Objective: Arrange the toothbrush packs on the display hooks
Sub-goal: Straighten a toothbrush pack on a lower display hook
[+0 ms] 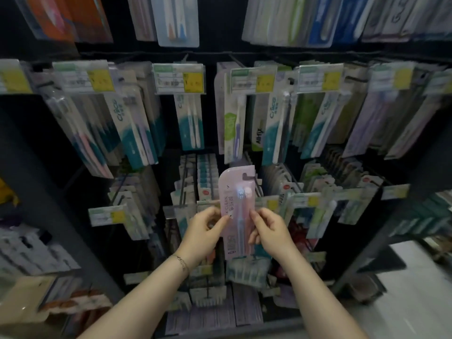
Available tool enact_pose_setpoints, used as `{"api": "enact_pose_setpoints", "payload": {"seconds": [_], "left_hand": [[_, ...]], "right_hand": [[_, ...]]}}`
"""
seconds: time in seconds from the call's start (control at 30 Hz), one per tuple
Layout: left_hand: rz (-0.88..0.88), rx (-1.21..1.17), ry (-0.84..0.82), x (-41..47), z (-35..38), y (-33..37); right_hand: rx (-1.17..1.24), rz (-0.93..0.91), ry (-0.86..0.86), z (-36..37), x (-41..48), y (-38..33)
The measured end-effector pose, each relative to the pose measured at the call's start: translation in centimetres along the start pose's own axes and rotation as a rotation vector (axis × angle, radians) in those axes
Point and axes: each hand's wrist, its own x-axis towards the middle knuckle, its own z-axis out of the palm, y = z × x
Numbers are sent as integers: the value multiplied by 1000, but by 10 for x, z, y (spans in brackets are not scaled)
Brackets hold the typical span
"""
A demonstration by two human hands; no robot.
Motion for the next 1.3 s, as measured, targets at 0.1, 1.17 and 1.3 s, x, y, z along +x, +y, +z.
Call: {"api": "enact_pose_setpoints", "payload": {"seconds": [0.1, 1.17, 1.3], "left_hand": [[-28, 101, -31, -2, 13, -18], [-365, 175, -129, 14, 65, -131], [-328, 268, -96, 24, 65, -130]], "right_hand": [[-43, 31, -41, -6, -3, 27], [-313, 225, -385, -8, 47, 142], [-233, 292, -297, 1, 59, 140]]}}
